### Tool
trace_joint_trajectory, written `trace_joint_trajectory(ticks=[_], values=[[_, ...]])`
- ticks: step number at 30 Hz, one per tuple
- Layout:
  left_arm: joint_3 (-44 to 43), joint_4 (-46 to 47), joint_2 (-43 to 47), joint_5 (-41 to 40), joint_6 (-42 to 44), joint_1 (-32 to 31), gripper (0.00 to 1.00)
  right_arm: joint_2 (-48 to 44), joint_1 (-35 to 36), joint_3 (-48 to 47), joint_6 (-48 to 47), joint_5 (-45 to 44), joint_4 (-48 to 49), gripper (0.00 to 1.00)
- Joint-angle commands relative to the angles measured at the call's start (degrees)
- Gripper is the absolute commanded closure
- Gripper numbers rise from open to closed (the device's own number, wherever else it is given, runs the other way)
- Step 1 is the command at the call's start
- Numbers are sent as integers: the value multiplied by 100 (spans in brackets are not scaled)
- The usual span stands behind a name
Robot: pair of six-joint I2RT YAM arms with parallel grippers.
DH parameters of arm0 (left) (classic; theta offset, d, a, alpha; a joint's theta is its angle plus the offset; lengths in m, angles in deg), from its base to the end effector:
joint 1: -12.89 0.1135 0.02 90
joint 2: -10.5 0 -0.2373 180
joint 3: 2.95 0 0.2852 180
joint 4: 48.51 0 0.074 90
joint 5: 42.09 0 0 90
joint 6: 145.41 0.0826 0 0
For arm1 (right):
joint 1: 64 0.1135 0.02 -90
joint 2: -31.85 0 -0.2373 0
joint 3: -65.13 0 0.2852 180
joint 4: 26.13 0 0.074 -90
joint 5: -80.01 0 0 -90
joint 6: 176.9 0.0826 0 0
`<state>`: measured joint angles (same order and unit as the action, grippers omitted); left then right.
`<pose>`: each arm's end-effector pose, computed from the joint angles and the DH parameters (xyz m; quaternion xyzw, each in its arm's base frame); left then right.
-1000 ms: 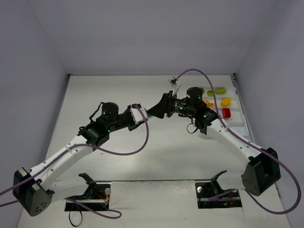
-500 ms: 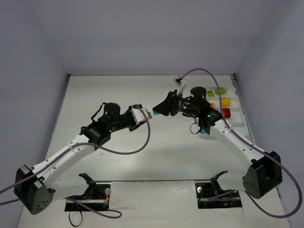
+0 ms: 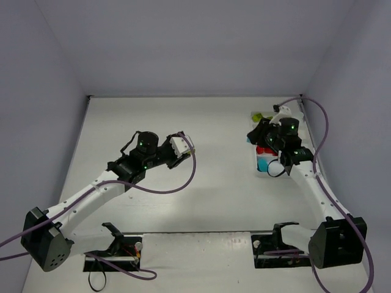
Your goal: Sort the legos into containers by color
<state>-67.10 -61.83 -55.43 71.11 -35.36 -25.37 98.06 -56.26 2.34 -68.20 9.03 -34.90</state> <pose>0.2570 -0.2442 0.2823 0.4856 0.6196 -0.2519 0.5629 0.3507 0.0748 0.2815 -0.0300 0.7739 0.2668 0.5736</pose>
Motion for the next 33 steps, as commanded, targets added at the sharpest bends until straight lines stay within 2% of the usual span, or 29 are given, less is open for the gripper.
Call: trace_joint_trajectory(ticks=[1, 6, 10, 13, 17, 18, 22, 26, 28, 33], values=[[-520, 179, -42, -307, -265, -6, 100, -144, -413, 380, -104, -1433, -329, 100], [-618, -103, -122, -465, -309, -6, 100, -188, -1064, 943, 361, -2253, -601, 100], [-574, -129, -17, -501, -195, -6, 100, -39, -1477, 1093, 450, -2500, -637, 100], [-486, -33, 97, -413, -160, -15, 100, 302, -1715, 1066, 547, -2483, -567, 92], [-442, -6, 230, -395, -125, -15, 100, 690, -1908, 1022, 547, -2290, -487, 88], [-416, 3, 273, -395, -98, -15, 100, 761, -1926, 1040, 556, -2255, -409, 78], [-371, 29, 291, -325, -98, -23, 100, 823, -1935, 1058, 530, -2219, -197, 51], [-328, 46, 309, -159, 7, -23, 100, 359, -1917, 1014, 381, -1432, -13, 38], [-214, 344, 362, -44, 51, -15, 100, 121, -1900, 953, 284, -1008, -12, 33], [-64, 486, 519, 254, 209, -32, 100, -635, -1725, 741, 151, 537, 127, 31]])
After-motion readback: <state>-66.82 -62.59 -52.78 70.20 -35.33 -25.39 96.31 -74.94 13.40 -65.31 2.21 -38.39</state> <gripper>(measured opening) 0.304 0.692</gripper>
